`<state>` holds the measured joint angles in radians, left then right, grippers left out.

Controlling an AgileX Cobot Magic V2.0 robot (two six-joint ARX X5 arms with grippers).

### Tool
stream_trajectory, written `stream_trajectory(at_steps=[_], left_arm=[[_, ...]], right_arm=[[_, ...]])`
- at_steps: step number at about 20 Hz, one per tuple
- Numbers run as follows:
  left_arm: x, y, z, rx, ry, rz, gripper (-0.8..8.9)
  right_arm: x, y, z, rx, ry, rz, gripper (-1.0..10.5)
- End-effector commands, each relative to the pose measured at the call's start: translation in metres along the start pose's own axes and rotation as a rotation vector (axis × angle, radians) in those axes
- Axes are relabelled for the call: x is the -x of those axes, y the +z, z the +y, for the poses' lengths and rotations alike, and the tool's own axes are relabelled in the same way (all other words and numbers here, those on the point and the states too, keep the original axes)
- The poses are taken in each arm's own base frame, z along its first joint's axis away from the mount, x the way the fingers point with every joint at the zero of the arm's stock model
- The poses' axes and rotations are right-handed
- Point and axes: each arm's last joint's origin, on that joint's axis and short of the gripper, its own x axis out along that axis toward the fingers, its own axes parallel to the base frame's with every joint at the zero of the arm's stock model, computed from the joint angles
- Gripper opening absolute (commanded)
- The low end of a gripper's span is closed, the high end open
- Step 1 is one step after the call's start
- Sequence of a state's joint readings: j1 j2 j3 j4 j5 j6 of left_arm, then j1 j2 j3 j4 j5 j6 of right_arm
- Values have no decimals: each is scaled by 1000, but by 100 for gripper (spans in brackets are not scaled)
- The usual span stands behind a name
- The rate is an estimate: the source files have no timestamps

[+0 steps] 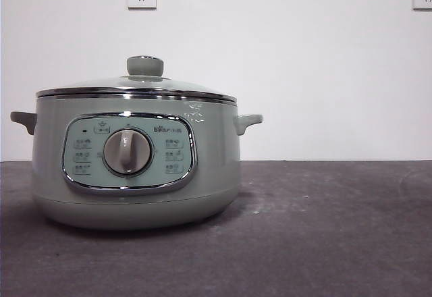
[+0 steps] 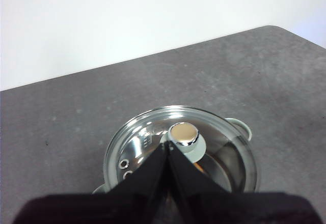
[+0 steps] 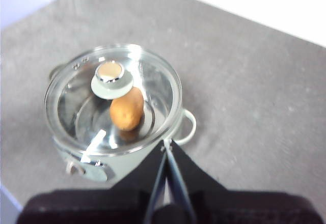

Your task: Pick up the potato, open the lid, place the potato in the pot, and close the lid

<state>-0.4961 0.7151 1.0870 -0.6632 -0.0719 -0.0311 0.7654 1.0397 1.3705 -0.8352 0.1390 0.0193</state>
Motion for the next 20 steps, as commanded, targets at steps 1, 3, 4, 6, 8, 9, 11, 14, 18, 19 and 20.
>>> stream_trajectory(at_steps=[1,3,4,6,8,9,11,14,18,19,20], left_arm=[[-3,-19,0,-17,3,-5,-8],[-4,-40,1,-15,3,-29,-8],[-3,-50,1,-14,2,-42,-8],[-1,-73,2,-11,1,-74,-8],[0,-88,3,-7,2,-87,-8],[0,-93,3,-7,2,-87,-8],[-1,-97,3,2,2,-74,-8],[-2,-101,3,23,-1,-35,-4],[-2,-108,3,18,4,38,-3],[-2,-110,3,16,6,60,-3],[-2,-112,3,15,7,79,-3]], right_arm=[[-13,-32,1,-18,-1,-47,-11],[-21,-60,1,-65,-31,-101,-11],[-24,-74,0,-84,-52,-124,-11],[-32,-105,0,-122,-94,-167,-11],[-40,-123,0,-152,-117,-176,-11],[-43,-129,-1,-167,-143,-160,-11],[-46,-136,-2,-202,-208,-117,1],[-48,-140,-3,-222,-253,-78,1],[-48,-143,-3,-212,-254,-45,1],[-48,-143,-3,-211,-257,-43,1],[-47,-143,-3,-211,-257,-44,1]])
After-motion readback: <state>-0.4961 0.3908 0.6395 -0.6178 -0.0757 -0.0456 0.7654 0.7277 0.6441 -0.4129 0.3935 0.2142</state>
